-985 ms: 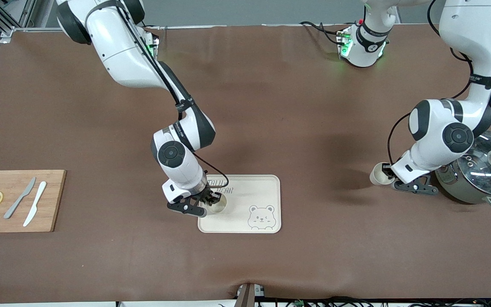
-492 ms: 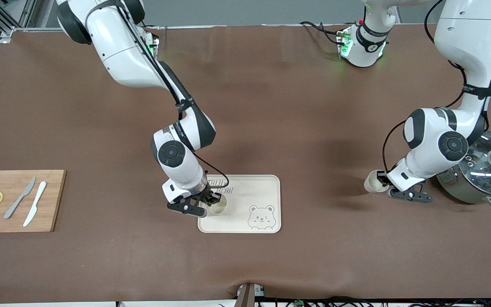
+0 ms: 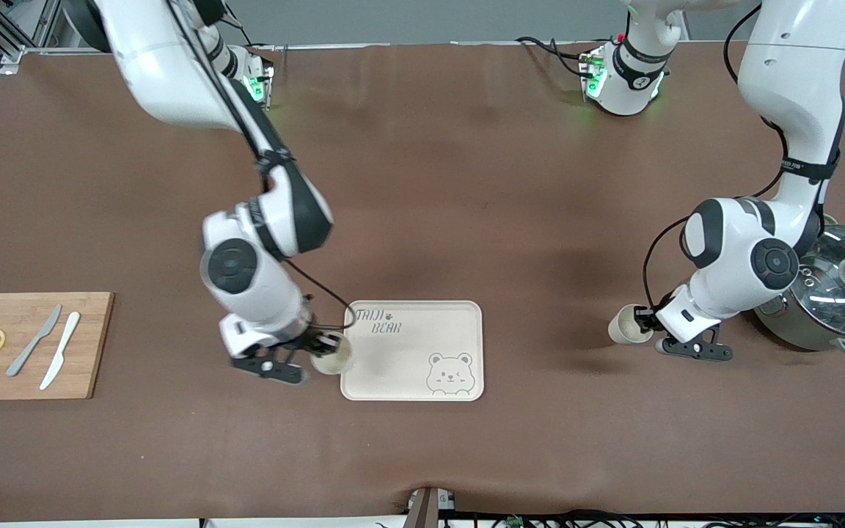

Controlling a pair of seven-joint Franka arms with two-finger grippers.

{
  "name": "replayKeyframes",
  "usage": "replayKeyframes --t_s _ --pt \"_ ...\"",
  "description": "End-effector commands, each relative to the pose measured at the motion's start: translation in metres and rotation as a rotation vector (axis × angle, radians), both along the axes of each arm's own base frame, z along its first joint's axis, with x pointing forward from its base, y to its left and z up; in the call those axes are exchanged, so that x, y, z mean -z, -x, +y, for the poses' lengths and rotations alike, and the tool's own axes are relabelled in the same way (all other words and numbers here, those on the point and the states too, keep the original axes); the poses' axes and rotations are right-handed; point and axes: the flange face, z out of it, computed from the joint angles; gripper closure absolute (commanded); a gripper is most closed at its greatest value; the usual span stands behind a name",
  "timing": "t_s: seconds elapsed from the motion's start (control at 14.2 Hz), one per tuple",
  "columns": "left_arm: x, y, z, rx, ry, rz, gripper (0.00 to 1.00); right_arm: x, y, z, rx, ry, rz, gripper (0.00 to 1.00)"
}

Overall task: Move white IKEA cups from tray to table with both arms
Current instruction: 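Carry the cups outward with both grippers beside the board and kettle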

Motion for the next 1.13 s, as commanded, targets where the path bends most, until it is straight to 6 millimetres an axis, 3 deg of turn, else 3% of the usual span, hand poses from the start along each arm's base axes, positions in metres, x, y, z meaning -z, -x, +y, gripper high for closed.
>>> replayKeyframes --t_s 0.0,0.14,0.28,0.42,0.56,0.7,0.84,0.91,0.98,1.06 --pt "0.011 -0.009 0.001 0.000 0.009 -0.019 1.00 -0.065 0.008 -0.086 -0.115 0.009 0.079 1.00" --pt "0.012 -0.009 0.001 -0.001 0.009 -0.019 1.00 -0.091 0.010 -0.156 -0.207 0.013 0.115 1.00" --pt "0.013 -0.009 0.001 0.001 0.007 -0.018 1.00 -0.098 0.014 -0.217 -0.284 0.011 0.124 1.00" --pt "0.018 -0.008 0.001 0.003 0.006 -0.015 1.00 -0.087 0.020 -0.243 -0.294 0.008 0.138 1.00" --pt "0.021 -0.009 0.001 0.003 0.005 -0.018 1.00 -0.069 0.019 -0.254 -0.280 0.012 0.123 1.00" --pt "0.023 -0.009 0.002 0.002 0.004 -0.016 1.00 -0.040 0.020 -0.260 -0.296 0.019 0.079 1.00" --pt "0.024 -0.008 0.001 0.005 0.003 -0.013 0.78 -0.007 0.022 -0.260 -0.289 0.032 0.028 1.00" --pt "0.023 -0.008 0.001 0.005 0.003 -0.015 0.28 0.010 0.025 -0.260 -0.287 0.038 0.001 1.00" --pt "0.022 -0.009 0.000 0.007 0.001 -0.017 0.02 0.024 0.027 -0.261 -0.282 0.045 -0.027 1.00" --pt "0.022 -0.008 -0.002 0.016 -0.006 -0.017 0.00 0.032 0.029 -0.261 -0.280 0.051 -0.048 1.00"
